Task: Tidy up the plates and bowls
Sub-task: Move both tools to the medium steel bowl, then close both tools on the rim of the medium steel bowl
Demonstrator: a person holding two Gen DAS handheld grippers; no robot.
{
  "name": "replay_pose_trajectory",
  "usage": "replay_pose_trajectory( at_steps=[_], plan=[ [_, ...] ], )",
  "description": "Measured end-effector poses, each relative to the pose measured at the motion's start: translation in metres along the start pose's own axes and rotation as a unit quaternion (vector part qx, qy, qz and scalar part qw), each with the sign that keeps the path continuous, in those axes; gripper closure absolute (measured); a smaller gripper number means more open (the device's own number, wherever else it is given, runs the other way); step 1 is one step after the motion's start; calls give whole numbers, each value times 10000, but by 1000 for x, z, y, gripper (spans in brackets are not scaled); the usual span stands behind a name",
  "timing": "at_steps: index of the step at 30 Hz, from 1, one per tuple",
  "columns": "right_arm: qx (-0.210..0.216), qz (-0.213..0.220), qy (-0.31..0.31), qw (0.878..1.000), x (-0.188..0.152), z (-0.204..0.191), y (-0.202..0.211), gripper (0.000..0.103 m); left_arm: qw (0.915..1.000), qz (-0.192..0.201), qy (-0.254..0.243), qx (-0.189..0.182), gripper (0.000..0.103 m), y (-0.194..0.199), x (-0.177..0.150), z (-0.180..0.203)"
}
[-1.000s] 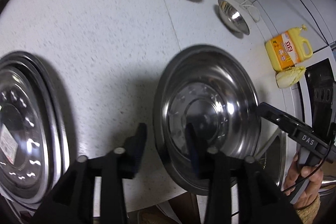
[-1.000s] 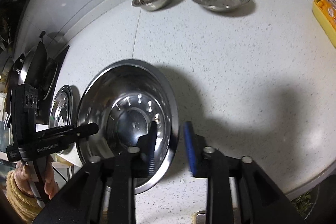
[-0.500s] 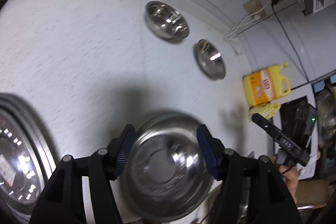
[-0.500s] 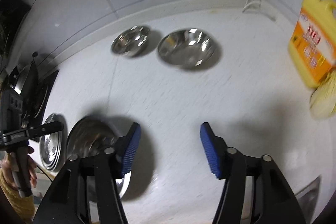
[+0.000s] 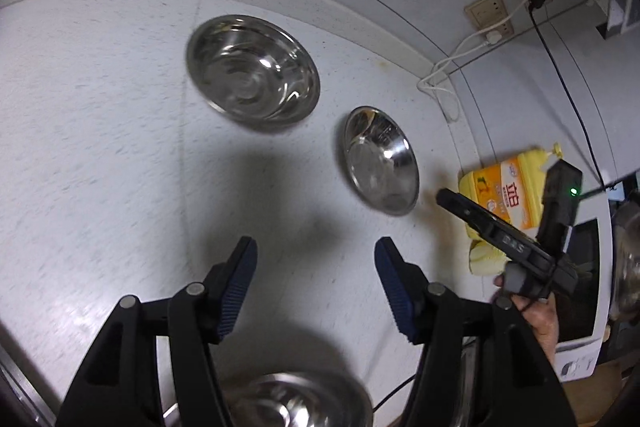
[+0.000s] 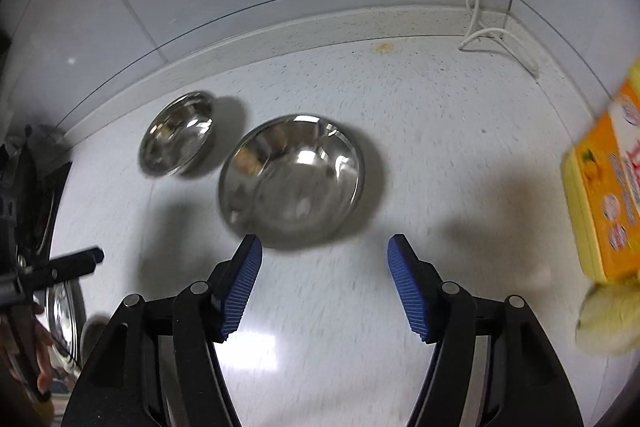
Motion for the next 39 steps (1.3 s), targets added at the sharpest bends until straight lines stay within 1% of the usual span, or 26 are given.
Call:
replay_pose_trajectory(
  at_steps=[4, 9, 11, 16, 18, 23, 25, 28, 31, 32, 34, 35, 36, 37, 38, 39],
  plan=[
    [57, -57, -196, 9998, 19, 11, -26, 42, 9999, -74, -20, -112, 43, -25, 12, 4],
    [79, -134, -255, 9996, 33, 18, -49, 43, 9993, -219, 69, -290, 43, -54, 22, 11],
    [113, -174, -231, 9995, 35, 18, -56, 43, 9991, -273, 90, -309, 43, -66, 25, 14],
    [177, -276, -115, 9994, 36, 15, -71, 43, 9989, -302, 114, -330, 43, -84, 29, 21],
    [206, -314, -73, 9993, 34, 16, -75, 46, 9990, -304, 111, -295, 43, -89, 30, 24],
    [199, -413, 92, 9989, 28, 14, -85, 64, 9993, -301, 132, -164, 43, -100, 34, 23],
    [190, -427, 130, 9988, 26, 13, -87, 65, 9995, -262, 149, -98, 43, -103, 38, 21],
    [204, -432, 154, 9987, 25, 13, -88, 75, 9997, -202, 121, -108, 45, -109, 43, 24],
    [173, -430, 177, 9988, 26, 15, -88, 77, 9997, -195, 53, -97, 45, -116, 48, 30],
    [183, -420, 163, 9988, 26, 15, -88, 80, 9998, -187, 43, -88, 46, -119, 50, 32],
    [181, -392, 136, 9990, 28, 17, -89, 82, 9998, -166, 40, -75, 51, -122, 52, 33],
    [182, -381, 137, 9990, 28, 17, -89, 82, 9998, -185, 30, -85, 59, -125, 53, 34],
    [176, -380, 157, 9990, 28, 18, -88, 82, 9997, -208, 24, -93, 68, -128, 54, 35],
    [157, -384, 180, 9990, 28, 18, -88, 85, 9996, -254, 23, -121, 75, -131, 55, 36],
    [155, -392, 199, 9989, 27, 19, -88, 87, 9994, -298, 16, -169, 90, -131, 54, 35],
    [176, -385, 202, 9989, 27, 18, -88, 87, 9991, -364, 5, -194, 94, -134, 53, 35]
  ],
)
Point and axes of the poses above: each gripper's, at about its wrist camera, not at the fingertips, and y roughly against the way its jaws point, z to its right, x to its top, the point moved 10 cm from there along -y, roughly the way its jaws point, and after that the axes turned 1 degree about -z, right-handed, at the moved point
